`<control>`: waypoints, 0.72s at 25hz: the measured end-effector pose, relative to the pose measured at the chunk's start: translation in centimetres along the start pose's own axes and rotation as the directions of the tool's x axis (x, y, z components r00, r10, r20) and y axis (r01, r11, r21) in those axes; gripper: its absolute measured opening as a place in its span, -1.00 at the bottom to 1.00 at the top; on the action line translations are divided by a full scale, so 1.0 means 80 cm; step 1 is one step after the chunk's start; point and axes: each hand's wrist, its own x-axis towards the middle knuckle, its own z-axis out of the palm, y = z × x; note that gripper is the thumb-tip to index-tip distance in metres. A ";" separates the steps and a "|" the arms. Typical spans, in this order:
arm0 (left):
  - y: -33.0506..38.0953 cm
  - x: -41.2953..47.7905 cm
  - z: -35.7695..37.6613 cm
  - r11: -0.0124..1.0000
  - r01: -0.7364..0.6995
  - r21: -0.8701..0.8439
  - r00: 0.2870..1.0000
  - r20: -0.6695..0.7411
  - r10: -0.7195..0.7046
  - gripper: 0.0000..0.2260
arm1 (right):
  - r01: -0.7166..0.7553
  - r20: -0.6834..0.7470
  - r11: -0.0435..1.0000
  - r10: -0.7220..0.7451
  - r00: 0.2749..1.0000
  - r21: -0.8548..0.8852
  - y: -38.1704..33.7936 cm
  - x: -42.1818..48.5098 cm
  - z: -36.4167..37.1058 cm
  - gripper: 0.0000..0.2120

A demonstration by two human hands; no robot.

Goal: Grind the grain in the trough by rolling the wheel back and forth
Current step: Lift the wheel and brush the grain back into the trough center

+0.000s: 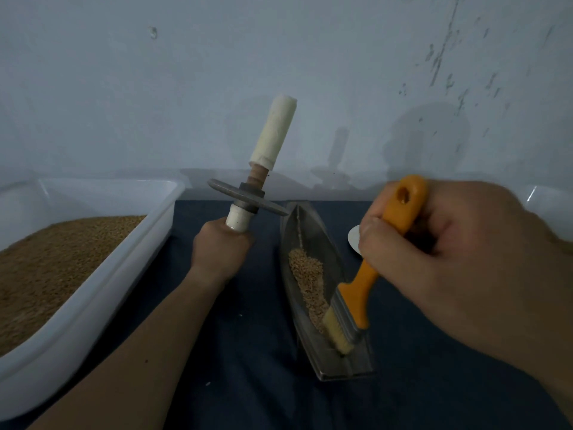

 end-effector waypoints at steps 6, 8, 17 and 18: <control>0.002 -0.001 -0.001 1.000 0.010 -0.003 1.000 0.008 -0.010 -0.85 | 0.026 0.002 0.999 -0.026 1.000 -0.024 0.025 -0.010 0.044 -0.74; 0.003 -0.002 0.000 1.000 0.009 -0.001 1.000 0.009 -0.009 -0.84 | 0.009 -0.015 1.000 -0.010 1.000 -0.018 0.032 -0.007 0.051 -0.75; 0.003 -0.002 -0.001 1.000 0.000 0.009 1.000 0.017 0.000 -0.83 | 0.076 -0.032 0.994 -0.079 0.996 -0.076 0.011 -0.019 0.015 -0.76; 0.003 -0.002 0.000 1.000 0.000 0.004 1.000 0.018 0.000 -0.82 | 0.077 -0.011 0.994 -0.078 0.997 -0.080 0.012 -0.021 0.022 -0.76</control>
